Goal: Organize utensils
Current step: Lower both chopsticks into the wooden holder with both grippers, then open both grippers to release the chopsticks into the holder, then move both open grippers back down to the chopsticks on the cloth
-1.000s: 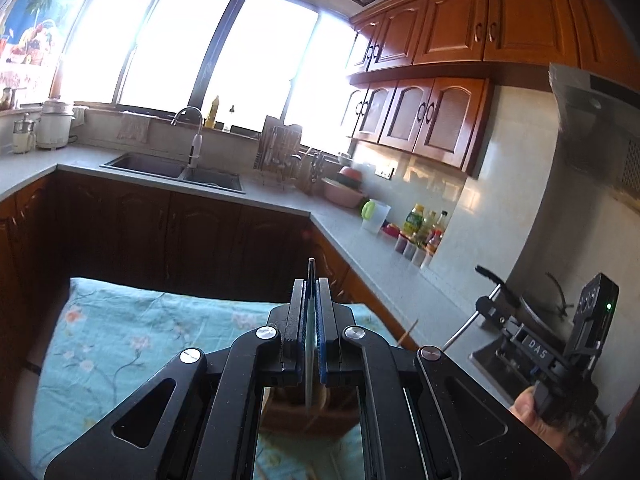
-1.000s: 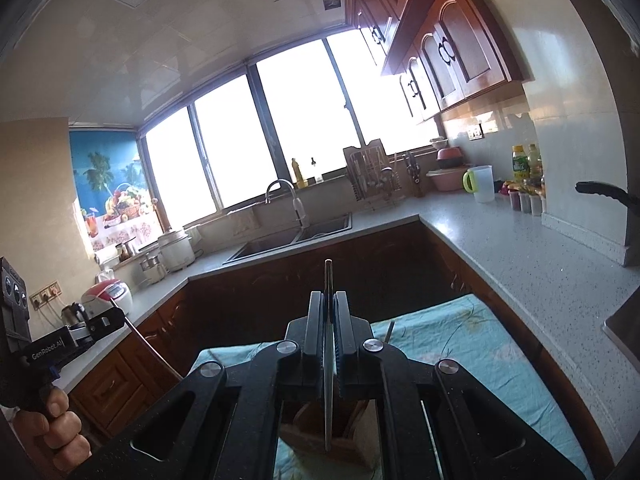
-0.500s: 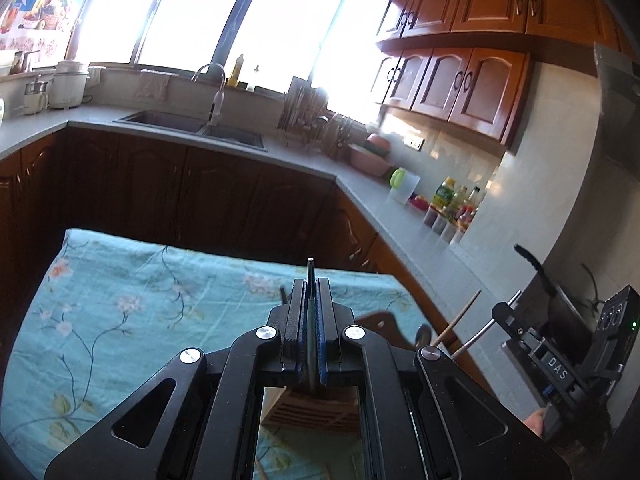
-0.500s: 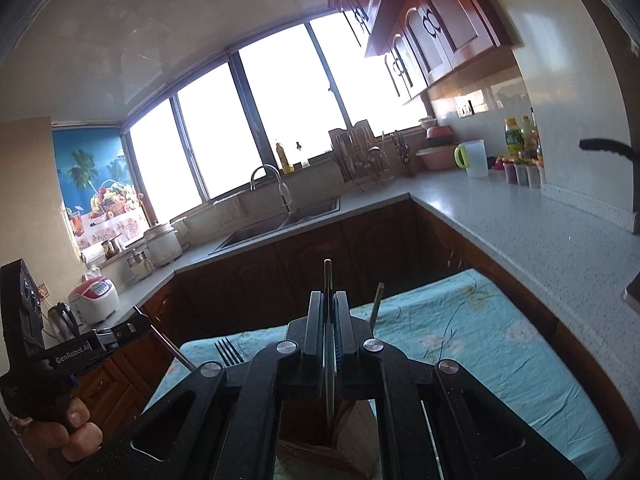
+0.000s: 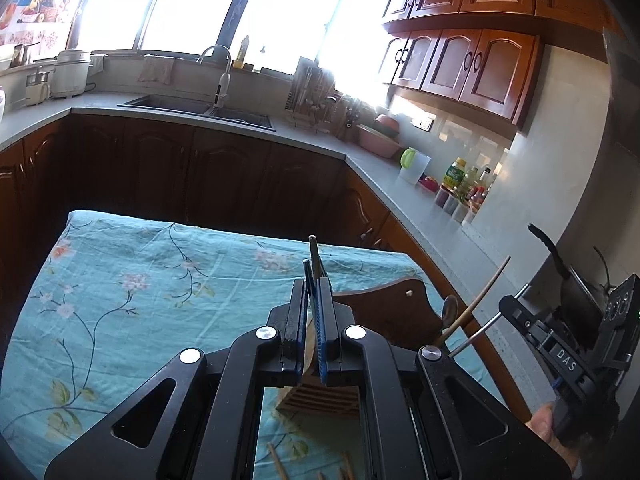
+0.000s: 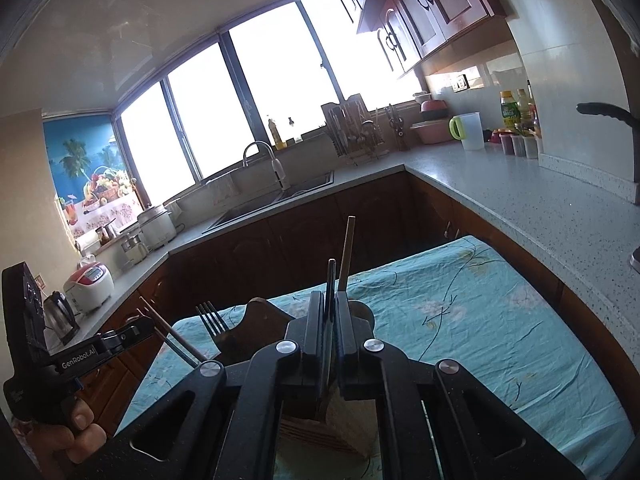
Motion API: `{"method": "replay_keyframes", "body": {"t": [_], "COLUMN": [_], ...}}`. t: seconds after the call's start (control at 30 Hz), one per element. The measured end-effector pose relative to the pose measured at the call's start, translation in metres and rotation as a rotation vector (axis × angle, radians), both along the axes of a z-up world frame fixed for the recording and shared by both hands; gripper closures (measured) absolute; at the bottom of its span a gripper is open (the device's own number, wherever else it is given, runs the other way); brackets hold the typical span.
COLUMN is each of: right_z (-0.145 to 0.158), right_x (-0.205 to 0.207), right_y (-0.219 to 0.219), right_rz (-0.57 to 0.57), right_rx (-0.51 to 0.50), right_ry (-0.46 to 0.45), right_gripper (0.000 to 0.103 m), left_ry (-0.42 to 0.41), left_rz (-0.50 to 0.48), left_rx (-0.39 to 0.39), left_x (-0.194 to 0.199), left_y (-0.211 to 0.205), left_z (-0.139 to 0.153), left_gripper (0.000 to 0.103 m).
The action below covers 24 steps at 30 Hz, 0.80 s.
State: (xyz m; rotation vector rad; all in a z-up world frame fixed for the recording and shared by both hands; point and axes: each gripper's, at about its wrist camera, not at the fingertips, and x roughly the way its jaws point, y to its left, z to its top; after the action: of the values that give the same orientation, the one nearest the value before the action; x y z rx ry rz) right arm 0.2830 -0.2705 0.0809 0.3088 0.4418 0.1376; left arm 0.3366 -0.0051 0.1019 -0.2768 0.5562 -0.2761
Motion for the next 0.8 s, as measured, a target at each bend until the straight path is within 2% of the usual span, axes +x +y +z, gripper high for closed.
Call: {"method": "replay_keyframes", "body": {"t": [0.17, 0.2, 0.27, 0.3, 0.33, 0.37, 0.4, 0.5, 0.57, 0.63, 0.7, 0.8], "right_z": [0.001, 0.002, 0.001, 0.001, 0.002, 0.003, 0.004, 0.011, 0.016, 0.019, 0.021, 0.02], "right_x": [0.004, 0.005, 0.006, 0.005, 0.004, 0.002, 0.0, -0.013, -0.021, -0.029, -0.039, -0.055], "right_y": [-0.001, -0.001, -0.002, -0.003, -0.003, -0.005, -0.006, -0.011, -0.014, -0.017, -0.02, -0.022], "right_rz": [0.002, 0.005, 0.014, 0.016, 0.014, 0.014, 0.016, 0.005, 0.006, 0.006, -0.001, -0.002], "right_rx": [0.002, 0.002, 0.008, 0.01, 0.011, 0.017, 0.03, 0.051, 0.06, 0.072, 0.08, 0.084], "right_ry": [0.017, 0.022, 0.025, 0.025, 0.024, 0.02, 0.011, -0.04, -0.065, -0.082, -0.095, -0.106], "right_gripper": [0.097, 0.093, 0.093, 0.089, 0.085, 0.069, 0.048, 0.025, 0.02, 0.014, 0.008, 0.007], "left_ry": [0.01, 0.014, 0.024, 0.03, 0.036, 0.045, 0.043, 0.033, 0.036, 0.027, 0.016, 0.026], "left_rz": [0.001, 0.001, -0.002, -0.002, -0.002, 0.001, 0.004, 0.02, 0.031, 0.057, 0.073, 0.091], "left_rx": [0.005, 0.001, -0.019, -0.026, -0.031, -0.036, -0.041, -0.045, -0.059, -0.065, -0.062, -0.038], "left_x": [0.001, 0.001, 0.0, 0.0, -0.002, -0.003, -0.006, -0.017, -0.027, -0.038, -0.052, -0.068], "left_y": [0.0, 0.0, 0.003, 0.004, 0.005, 0.006, 0.007, 0.013, 0.018, 0.024, 0.029, 0.033], "left_z": [0.0, 0.0, 0.0, 0.0, -0.001, -0.001, -0.001, 0.0, 0.0, -0.001, -0.002, -0.008], "left_gripper": [0.099, 0.099, 0.098, 0.097, 0.089, 0.082, 0.069, 0.048, 0.029, 0.019, 0.017, 0.015]}}
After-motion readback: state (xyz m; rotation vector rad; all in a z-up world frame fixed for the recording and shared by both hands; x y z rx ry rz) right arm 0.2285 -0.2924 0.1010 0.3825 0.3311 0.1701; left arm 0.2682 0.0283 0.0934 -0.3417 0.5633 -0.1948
